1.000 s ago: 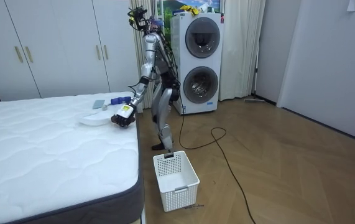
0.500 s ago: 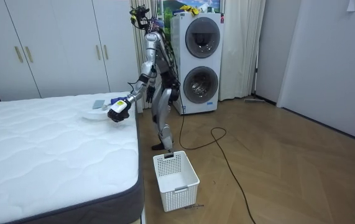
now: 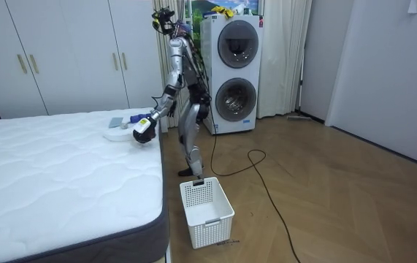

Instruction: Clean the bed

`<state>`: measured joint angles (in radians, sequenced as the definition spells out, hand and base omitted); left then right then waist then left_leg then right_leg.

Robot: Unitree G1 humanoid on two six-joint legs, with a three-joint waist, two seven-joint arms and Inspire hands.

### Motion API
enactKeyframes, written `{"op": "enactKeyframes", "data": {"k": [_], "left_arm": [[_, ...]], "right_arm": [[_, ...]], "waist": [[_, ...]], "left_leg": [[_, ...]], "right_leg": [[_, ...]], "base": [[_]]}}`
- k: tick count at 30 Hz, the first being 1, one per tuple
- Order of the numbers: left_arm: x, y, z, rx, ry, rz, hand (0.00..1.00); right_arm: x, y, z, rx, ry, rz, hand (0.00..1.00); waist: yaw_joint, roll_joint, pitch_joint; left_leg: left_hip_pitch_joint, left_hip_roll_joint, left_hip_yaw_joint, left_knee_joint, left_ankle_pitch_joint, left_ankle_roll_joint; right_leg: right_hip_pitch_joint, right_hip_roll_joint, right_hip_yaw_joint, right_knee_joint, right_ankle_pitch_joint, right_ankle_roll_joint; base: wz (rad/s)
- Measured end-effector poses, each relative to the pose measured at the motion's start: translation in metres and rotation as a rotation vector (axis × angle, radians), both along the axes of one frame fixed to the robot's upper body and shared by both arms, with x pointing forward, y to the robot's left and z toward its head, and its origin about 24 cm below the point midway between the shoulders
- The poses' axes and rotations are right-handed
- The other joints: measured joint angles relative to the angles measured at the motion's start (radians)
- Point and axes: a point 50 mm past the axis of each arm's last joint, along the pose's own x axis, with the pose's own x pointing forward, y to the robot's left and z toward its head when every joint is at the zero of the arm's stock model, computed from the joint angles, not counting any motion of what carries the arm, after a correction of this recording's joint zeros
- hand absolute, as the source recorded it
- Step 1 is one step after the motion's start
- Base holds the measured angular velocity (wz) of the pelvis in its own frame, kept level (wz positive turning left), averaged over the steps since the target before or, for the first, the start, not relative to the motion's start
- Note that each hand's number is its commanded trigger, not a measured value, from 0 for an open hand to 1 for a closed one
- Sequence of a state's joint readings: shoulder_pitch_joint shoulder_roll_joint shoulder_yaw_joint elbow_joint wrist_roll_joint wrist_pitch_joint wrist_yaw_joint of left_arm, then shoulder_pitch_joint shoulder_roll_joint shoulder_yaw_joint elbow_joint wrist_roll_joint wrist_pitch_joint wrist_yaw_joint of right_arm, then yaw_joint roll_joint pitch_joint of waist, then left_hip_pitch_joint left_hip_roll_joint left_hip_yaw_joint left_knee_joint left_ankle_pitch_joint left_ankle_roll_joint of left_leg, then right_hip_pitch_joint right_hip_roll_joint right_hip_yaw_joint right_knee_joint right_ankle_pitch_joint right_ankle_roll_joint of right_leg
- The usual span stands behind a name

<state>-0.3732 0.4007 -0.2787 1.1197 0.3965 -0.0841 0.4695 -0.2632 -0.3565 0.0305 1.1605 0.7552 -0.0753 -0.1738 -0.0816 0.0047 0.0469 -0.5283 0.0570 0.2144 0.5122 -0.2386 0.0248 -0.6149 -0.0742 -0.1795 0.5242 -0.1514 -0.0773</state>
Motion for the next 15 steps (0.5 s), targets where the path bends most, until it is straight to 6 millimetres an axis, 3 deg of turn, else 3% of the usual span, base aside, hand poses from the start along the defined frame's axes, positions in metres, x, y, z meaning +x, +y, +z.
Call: {"op": "enactKeyframes", "data": {"k": [7, 15], "left_arm": [[-0.011, 0.002, -0.01, -0.016, 0.089, -0.035, 1.0], [-0.015, 0.005, -0.01, -0.021, 0.104, -0.043, 1.0]], "right_arm": [[0.022, -0.002, 0.021, -0.091, -0.074, -0.063, 0.0], [0.051, 0.001, 0.065, -0.302, -0.239, -0.08, 0.0]], "waist": [[-0.009, -0.02, -0.0127], [-0.024, -0.02, -0.0131]], "left_leg": [[0.015, 0.001, 0.019, 0.011, 0.0, 0.0], [0.021, 0.001, 0.023, -0.009, 0.002, 0.003]], "right_leg": [[0.003, 0.004, 0.023, 0.013, -0.001, -0.001], [0.001, 0.002, 0.032, 0.01, 0.006, 0.005]], "base": [[-0.07], [0.0]]}}
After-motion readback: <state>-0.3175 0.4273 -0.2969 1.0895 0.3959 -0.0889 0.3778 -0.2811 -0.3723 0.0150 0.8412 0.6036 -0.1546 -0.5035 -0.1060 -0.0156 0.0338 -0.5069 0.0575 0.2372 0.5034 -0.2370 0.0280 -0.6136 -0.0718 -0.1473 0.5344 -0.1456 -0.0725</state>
